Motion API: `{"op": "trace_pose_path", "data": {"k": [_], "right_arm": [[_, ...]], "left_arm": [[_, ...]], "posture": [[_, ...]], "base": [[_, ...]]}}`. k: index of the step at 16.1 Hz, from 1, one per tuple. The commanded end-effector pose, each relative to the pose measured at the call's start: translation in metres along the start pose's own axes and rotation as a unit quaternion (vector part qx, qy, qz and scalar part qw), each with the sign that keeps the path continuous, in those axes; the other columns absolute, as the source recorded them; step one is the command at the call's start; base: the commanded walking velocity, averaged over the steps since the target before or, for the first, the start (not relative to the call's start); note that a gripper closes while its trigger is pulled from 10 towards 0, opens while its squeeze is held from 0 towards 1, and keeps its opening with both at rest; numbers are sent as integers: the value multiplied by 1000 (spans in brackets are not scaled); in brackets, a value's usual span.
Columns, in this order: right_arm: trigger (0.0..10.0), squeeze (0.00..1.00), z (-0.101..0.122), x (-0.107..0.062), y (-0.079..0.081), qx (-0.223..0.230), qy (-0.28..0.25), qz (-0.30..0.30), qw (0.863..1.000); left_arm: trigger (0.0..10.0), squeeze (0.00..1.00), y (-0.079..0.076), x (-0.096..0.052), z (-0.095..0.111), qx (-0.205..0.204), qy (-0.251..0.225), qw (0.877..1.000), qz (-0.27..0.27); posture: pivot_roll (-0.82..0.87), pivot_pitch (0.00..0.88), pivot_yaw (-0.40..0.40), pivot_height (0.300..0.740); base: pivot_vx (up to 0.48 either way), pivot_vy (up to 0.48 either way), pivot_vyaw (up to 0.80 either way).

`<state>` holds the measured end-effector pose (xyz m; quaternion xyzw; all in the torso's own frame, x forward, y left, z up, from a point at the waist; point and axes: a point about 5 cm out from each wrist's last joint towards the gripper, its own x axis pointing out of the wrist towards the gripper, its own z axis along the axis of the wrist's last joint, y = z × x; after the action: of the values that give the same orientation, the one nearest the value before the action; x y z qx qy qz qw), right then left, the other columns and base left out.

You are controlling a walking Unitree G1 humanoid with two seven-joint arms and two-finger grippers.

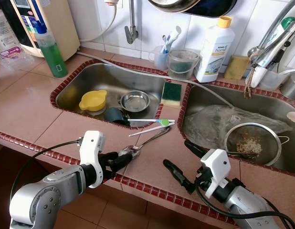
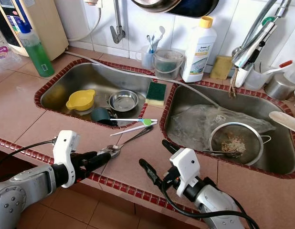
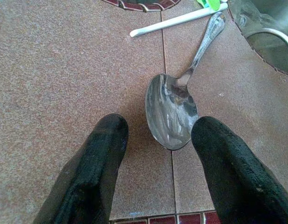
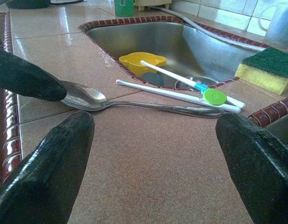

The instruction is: Kitchen organization

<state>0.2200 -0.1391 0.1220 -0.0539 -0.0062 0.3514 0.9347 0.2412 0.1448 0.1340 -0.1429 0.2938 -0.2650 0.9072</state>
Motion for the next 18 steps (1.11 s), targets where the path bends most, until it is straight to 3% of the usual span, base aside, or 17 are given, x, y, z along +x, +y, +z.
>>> {"op": "trace_pose_path", "data": {"k": [1,18], "right_arm": [[10000,0,5,-1,2,-7,-8,1,1000],[10000,0,5,0,3,-8,-8,0,1000]], "left_arm": [[0,0,1,3,-16,-18,45,999,-4],[0,0,1,4,-17,-25,44,999,-7]], "posture": [[-113,124,6,740],[-112,122,5,740]], "base": [[0,0,0],[0,0,0]]}}
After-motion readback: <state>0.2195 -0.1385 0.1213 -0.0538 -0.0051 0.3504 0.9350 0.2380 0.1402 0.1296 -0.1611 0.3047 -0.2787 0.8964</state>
